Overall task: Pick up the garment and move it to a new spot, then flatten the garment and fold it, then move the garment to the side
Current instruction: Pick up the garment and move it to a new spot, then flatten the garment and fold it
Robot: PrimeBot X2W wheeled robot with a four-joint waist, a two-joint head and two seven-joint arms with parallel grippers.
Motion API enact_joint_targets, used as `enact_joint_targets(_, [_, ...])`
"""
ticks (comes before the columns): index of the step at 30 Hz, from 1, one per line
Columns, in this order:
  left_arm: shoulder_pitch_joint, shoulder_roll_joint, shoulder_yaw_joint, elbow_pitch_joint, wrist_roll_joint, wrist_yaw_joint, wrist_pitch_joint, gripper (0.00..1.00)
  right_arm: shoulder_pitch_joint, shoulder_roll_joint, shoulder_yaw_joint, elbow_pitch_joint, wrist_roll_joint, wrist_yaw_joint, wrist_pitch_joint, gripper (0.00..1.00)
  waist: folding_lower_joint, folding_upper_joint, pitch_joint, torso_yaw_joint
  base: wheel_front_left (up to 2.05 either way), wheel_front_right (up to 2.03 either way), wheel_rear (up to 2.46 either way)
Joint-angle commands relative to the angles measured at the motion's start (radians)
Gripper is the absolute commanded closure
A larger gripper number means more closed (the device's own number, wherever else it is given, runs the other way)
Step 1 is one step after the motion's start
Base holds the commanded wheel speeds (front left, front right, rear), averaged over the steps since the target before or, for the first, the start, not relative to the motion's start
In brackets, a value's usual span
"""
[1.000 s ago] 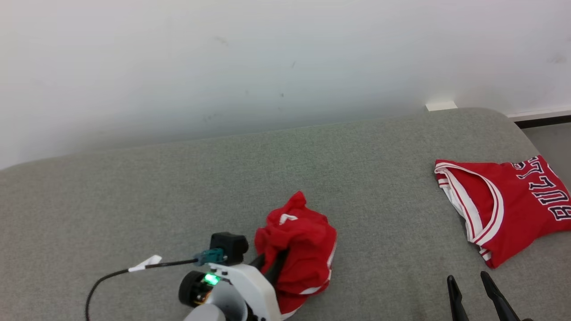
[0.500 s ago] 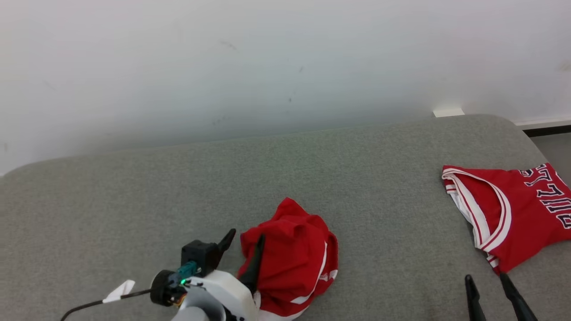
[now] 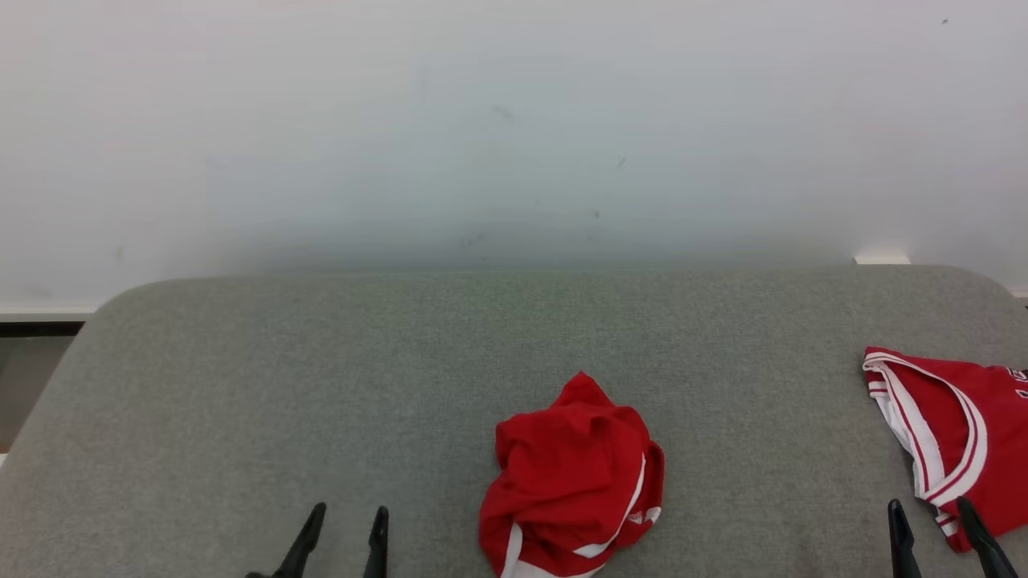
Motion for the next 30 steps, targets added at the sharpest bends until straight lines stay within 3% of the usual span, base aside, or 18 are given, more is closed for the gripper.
enact_joint_targets(1, [0.015, 0.002, 0.005, -0.008, 0.018, 0.002, -0.001, 0.00, 0.010, -0.002, -0.003, -0.004, -0.004, -0.003, 0.001, 0.00, 0.0001, -0.0001, -0.010, 0.017, 0.00, 0.00, 0.00])
enact_joint_targets(13, [0.184, -0.061, 0.130, -0.122, 0.098, -0.043, -0.001, 0.00, 0.055, 0.032, 0.010, 0.042, 0.018, -0.003, 0.001, 0.00, 0.0001, -0.0001, -0.038, 0.052, 0.00, 0.00, 0.00])
enact_joint_targets(22, [0.194, -0.092, 0.155, -0.113, 0.144, -0.097, -0.001, 0.00, 0.037, 0.045, 0.023, 0.064, 0.027, -0.003, 0.001, 0.00, 0.0001, -0.0001, -0.034, 0.073, 0.00, 0.00, 0.00])
enact_joint_targets(30, [0.186, -0.108, 0.179, -0.106, 0.156, -0.116, -0.001, 0.00, 0.026, 0.048, 0.033, 0.066, 0.031, -0.003, 0.001, 0.00, 0.0001, -0.0001, -0.026, 0.066, 0.00, 0.00, 0.00])
